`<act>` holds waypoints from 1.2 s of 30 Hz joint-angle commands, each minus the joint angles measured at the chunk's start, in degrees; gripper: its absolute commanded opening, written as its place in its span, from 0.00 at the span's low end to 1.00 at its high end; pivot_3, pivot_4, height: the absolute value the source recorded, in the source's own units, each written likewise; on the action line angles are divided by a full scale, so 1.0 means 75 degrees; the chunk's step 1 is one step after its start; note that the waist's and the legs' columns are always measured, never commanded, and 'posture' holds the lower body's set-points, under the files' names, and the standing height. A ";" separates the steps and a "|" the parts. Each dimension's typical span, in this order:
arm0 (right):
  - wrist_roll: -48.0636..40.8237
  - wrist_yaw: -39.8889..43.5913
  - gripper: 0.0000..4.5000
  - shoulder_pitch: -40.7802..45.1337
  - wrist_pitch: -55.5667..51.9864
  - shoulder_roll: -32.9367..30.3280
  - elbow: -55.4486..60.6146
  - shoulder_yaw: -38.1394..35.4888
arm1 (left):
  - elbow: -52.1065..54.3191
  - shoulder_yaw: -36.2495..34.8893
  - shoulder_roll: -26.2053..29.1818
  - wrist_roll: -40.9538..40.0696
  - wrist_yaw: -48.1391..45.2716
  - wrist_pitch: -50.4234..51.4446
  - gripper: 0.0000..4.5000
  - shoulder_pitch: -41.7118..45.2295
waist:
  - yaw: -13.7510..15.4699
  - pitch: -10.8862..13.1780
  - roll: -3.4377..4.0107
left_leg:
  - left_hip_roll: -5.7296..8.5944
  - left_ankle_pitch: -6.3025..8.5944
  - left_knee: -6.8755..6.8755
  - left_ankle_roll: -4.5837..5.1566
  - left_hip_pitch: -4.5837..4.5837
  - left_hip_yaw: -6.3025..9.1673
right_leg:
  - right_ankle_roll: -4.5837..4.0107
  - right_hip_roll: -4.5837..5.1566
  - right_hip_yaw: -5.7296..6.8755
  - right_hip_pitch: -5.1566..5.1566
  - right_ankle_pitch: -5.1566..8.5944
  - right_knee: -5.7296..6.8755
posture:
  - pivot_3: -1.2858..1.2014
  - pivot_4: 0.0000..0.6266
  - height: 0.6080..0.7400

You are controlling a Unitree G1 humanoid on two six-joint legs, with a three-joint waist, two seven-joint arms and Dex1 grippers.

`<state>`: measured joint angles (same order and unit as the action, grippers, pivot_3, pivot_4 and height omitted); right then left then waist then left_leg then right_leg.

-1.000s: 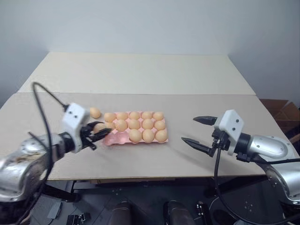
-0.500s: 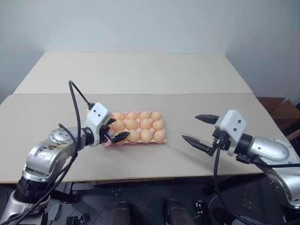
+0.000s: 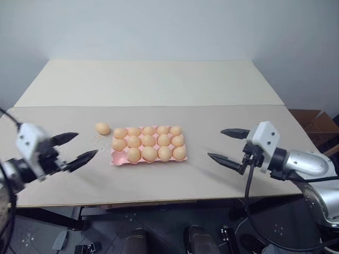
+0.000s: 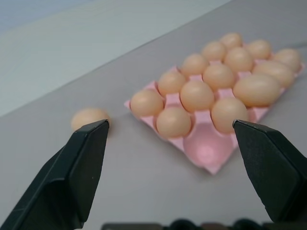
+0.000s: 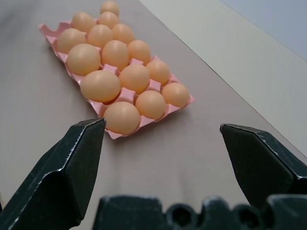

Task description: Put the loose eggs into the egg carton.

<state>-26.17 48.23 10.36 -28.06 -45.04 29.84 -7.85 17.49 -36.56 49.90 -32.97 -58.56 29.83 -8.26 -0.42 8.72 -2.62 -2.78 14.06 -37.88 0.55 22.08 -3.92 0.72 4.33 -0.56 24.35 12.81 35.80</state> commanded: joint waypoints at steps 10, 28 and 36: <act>-0.0305 0.1021 1.00 0.0054 0.0776 -0.0210 -0.0808 -0.0520 | 0.0215 -0.0787 -0.0920 -0.0444 0.0011 -0.0496 1.00 -0.1105 | 0.0096 0.0000 0.0000 | -0.0006 0.0002 0.0000 0.0002 -0.0001 -0.0005 | 0.0003 0.0002 -0.0001 -0.0001 -0.0001 0.0001 | 0.52 0.24 1.00; -0.0094 0.0387 1.00 0.0120 0.0731 0.0000 -0.0430 -0.0332 | -0.3795 0.2727 -0.1382 0.1600 0.4233 0.1127 1.00 0.4887 | 0.0014 -0.0003 -0.0005 | 0.0009 -0.0003 -0.0006 0.0010 0.0006 0.0001 | 0.0057 -0.0009 -0.0008 -0.0007 -0.0057 -0.0002 | 0.52 0.24 1.00; -0.0200 0.0254 1.00 0.0073 0.0618 -0.0004 -0.0120 -0.0417 | -0.6683 0.3521 -0.1936 0.2439 0.4140 0.0145 1.00 0.6542 | 0.0059 -0.0002 -0.0007 | 0.0014 -0.0003 -0.0006 0.0010 0.0017 0.0006 | 0.0061 -0.0003 0.0003 -0.0007 -0.0059 -0.0005 | 0.52 0.24 1.00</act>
<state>-26.52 50.45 10.59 -23.65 -44.79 26.86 -9.56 -30.65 -10.56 35.49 -15.71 -26.75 33.21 39.36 0.02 8.71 -2.67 -2.66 14.04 -37.93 0.63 22.20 -3.87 1.18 4.31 -0.54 24.29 12.36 35.75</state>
